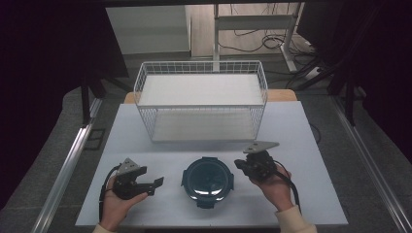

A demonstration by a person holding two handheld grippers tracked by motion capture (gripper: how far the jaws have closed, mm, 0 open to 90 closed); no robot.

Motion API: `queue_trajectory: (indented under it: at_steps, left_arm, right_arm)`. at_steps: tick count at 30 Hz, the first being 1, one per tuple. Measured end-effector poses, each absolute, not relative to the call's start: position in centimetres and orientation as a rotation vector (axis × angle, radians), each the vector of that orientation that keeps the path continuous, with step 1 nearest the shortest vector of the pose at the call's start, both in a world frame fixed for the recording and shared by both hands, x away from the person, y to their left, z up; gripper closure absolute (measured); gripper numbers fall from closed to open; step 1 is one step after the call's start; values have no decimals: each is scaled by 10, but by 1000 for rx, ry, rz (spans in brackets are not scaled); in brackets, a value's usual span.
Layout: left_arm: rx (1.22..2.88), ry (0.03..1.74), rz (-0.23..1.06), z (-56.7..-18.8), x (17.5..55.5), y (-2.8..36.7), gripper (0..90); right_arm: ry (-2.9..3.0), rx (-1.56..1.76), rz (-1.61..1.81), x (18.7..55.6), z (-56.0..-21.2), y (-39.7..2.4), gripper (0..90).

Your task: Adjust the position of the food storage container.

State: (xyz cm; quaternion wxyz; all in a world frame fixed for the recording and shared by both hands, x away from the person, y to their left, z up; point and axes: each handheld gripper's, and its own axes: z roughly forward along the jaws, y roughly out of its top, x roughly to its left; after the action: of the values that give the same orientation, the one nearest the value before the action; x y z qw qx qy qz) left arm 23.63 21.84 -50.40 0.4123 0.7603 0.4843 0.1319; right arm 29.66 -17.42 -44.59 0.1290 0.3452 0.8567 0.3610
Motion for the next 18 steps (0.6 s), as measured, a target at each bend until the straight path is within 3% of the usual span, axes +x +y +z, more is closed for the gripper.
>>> queue_trajectory:
  at_steps: [4, 6, 9, 11, 13, 18]
  left_arm:
    - [1905, 1216, 325, -503, 235, 217, 191]
    - [1897, 1214, 318, -502, 235, 217, 190]
    - [1883, 1204, 325, -500, 233, 217, 190]
    - [1872, 1195, 332, -499, 232, 218, 192]
    - [1867, 1188, 328, -497, 232, 218, 192]
    - [1874, 1192, 315, -498, 231, 218, 192]
  right_arm:
    - [2464, 1048, 1094, 278, -450, -199, 868]
    - [2463, 1072, 1107, 272, -455, -209, 753]
    - [2423, 1122, 1173, 265, -462, -222, 479]
    - [2400, 1144, 1212, 263, -464, -226, 384]
    - [2392, 1166, 1263, 262, -464, -227, 315]
    - [2381, 1156, 1286, 262, -464, -224, 237]
